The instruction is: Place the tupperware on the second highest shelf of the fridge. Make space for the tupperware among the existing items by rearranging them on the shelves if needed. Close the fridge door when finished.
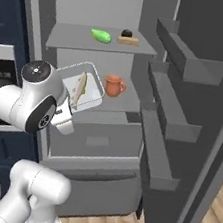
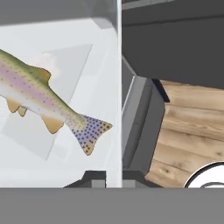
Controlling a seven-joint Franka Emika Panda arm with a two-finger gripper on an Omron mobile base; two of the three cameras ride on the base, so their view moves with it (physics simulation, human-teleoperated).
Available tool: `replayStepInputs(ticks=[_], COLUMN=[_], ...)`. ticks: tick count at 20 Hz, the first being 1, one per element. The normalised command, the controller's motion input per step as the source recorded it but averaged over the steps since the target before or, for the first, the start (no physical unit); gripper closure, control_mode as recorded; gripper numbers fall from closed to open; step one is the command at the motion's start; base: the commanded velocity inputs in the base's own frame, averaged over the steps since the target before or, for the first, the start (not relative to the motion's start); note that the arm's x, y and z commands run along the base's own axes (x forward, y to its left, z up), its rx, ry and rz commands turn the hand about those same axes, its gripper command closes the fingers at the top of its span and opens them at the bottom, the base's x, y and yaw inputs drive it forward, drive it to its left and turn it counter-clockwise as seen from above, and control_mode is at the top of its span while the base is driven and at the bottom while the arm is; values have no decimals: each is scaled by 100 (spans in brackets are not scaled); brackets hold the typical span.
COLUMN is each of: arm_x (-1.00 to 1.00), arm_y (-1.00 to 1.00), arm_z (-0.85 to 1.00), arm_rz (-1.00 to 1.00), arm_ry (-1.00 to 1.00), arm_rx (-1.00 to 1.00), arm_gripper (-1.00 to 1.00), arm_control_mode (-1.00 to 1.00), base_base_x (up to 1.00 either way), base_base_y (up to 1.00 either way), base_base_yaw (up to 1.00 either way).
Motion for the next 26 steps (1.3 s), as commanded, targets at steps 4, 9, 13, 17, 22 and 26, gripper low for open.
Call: replayStepInputs(ticks=[4, 9, 13, 17, 22, 26], arm_x=[0, 0, 0, 0, 0, 24], arm_y=[0, 0, 0, 0, 0, 13], arm_z=[0, 0, 0, 0, 0, -39], arm_rz=[0, 0, 0, 0, 0, 11], arm_ry=[0, 0, 0, 0, 0, 2], arm_rx=[0, 0, 0, 0, 0, -7], arm_gripper=[100, 100, 100, 100, 100, 100], arm_control_mode=[100, 100, 100, 100, 100, -100], base_base_x=[48, 52, 64, 54, 36, 9], base_base_y=[-38, -29, -32, -58, -43, 0], base_base_yaw=[39, 35, 28, 23, 21, 4])
